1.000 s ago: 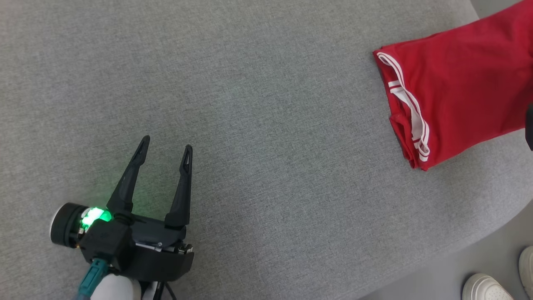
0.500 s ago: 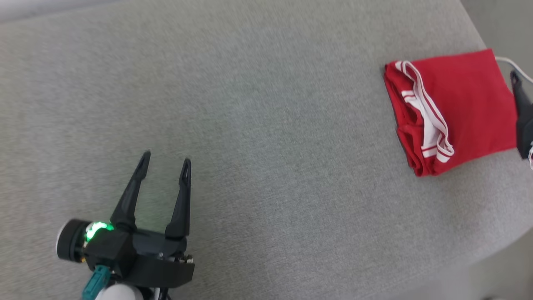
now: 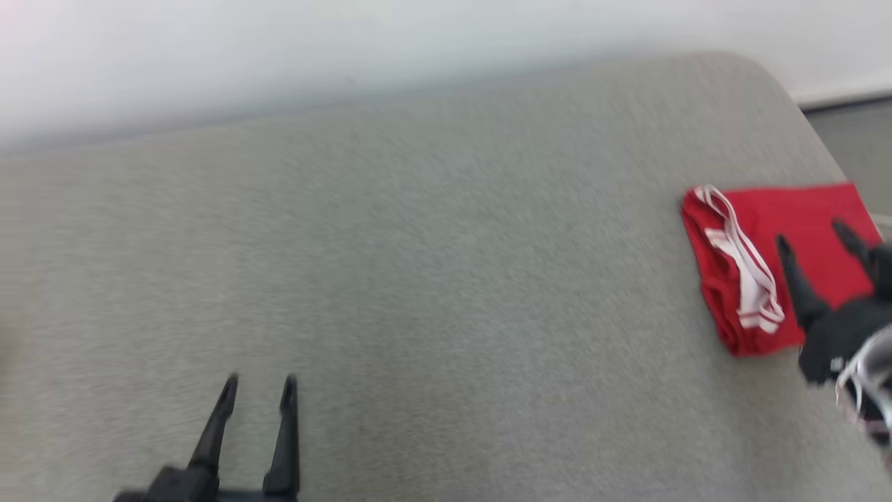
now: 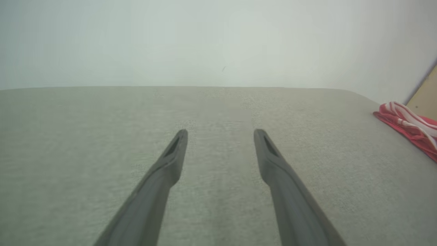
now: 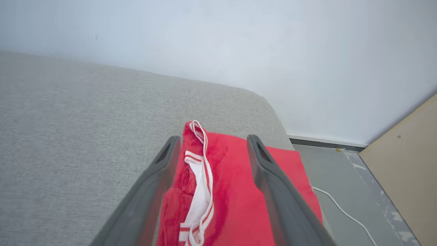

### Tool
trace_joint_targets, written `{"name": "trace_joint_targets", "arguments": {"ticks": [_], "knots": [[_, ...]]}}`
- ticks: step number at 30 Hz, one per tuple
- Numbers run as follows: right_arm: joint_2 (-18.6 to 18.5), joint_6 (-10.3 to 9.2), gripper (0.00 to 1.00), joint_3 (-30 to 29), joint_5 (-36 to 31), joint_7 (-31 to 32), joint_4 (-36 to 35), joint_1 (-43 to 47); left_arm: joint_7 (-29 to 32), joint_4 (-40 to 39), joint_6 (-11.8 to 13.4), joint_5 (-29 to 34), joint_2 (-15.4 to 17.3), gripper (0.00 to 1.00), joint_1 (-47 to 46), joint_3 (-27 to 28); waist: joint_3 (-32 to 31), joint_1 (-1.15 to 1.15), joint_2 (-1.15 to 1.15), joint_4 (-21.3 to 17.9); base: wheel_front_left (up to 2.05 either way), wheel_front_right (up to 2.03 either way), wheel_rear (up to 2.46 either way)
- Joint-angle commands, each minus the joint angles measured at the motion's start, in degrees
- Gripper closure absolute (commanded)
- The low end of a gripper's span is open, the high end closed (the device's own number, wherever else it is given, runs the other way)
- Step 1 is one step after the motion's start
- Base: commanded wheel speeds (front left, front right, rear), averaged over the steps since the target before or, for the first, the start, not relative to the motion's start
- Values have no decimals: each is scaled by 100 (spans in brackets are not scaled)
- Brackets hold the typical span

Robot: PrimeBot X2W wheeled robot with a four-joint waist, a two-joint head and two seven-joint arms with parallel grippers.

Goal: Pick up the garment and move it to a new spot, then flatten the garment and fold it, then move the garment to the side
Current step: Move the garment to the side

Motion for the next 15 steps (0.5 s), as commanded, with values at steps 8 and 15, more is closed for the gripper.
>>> {"name": "trace_joint_targets", "arguments": {"ticks": [8,15], "knots": [[562,-16,0,-506,103,-659,-836,1614,-17,329,55,-26,-51,0,622,286,-1239,2,1,1082,0,0,0],[1105,-16,0,-512,56,-763,-1573,2579,-17,457,27,14,-57,0,907,594,-1470,2,1,1178,0,0,0]]}}
